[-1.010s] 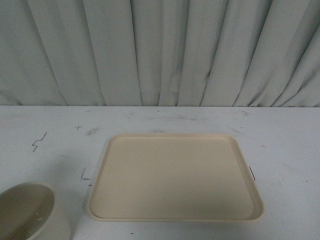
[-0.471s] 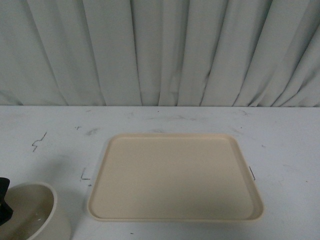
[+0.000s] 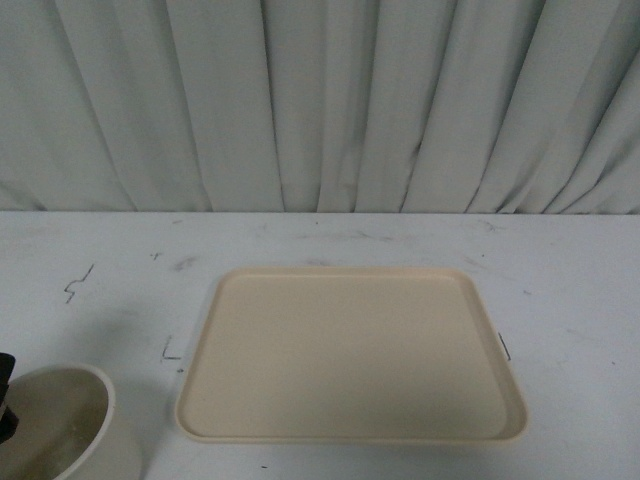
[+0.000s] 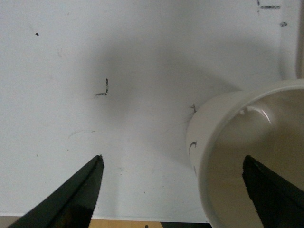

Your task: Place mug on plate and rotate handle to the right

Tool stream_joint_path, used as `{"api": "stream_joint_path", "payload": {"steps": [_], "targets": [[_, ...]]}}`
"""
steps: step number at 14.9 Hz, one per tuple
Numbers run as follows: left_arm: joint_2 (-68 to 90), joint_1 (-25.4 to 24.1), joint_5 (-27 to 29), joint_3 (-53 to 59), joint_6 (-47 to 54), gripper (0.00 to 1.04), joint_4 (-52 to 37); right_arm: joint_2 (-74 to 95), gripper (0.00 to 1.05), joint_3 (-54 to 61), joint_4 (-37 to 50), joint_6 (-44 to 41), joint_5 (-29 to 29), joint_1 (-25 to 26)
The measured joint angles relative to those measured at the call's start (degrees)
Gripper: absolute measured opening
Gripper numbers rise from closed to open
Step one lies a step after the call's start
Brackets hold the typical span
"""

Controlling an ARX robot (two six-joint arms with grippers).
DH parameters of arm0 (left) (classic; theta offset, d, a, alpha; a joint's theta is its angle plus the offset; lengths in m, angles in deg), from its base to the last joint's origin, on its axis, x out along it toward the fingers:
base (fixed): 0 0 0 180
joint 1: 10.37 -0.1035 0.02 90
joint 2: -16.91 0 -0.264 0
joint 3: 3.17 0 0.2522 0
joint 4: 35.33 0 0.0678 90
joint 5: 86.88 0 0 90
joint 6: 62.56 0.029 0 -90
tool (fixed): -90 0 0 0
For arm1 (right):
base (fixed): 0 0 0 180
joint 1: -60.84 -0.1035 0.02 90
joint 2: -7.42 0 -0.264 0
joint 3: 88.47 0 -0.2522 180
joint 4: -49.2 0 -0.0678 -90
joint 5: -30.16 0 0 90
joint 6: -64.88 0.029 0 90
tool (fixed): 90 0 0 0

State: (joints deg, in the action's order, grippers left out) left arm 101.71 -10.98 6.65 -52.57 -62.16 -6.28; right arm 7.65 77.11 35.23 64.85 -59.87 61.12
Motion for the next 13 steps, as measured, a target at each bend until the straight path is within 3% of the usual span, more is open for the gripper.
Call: {"api": "stream_joint_path", "payload": {"steps": [2, 3, 4, 5, 6, 8, 13], "targets": [[0.6, -0.1, -0.1, 0.0, -0.2, 0.75, 0.0, 0.0, 0.98, 0.0, 0.0, 0.0, 0.0, 0.0], [0.8, -0.1, -0.1, -0.1, -0.5, 0.58, 0.1, 0.0, 0.98, 0.0, 0.0, 0.0, 0.0, 0.0], [0.8, 0.4, 0.1, -0.9, -0.6, 0.19, 0.7, 0.0, 0.98, 0.0, 0.0, 0.0, 0.0, 0.0], [-1.4, 1.0, 0.9, -2.5, -0.8, 0.03, 3.4, 0.0, 0.98, 0.0, 0.0, 0.0, 0.0, 0.0], [-4.3, 2.3, 1.9, -7.0, -0.3, 0.03, 7.8, 0.0, 0.98, 0.0, 0.0, 0.0, 0.0, 0.0], [-4.0, 5.4, 1.6, -11.7, -0.5, 0.03, 8.5, 0.0, 0.98, 0.0, 0.0, 0.0, 0.0, 0.0], [9.7, 17.1, -4.9, -26.2, -1.9, 0.03, 6.9, 0.0, 0.98, 0.0, 0.0, 0.0, 0.0, 0.0]]}}
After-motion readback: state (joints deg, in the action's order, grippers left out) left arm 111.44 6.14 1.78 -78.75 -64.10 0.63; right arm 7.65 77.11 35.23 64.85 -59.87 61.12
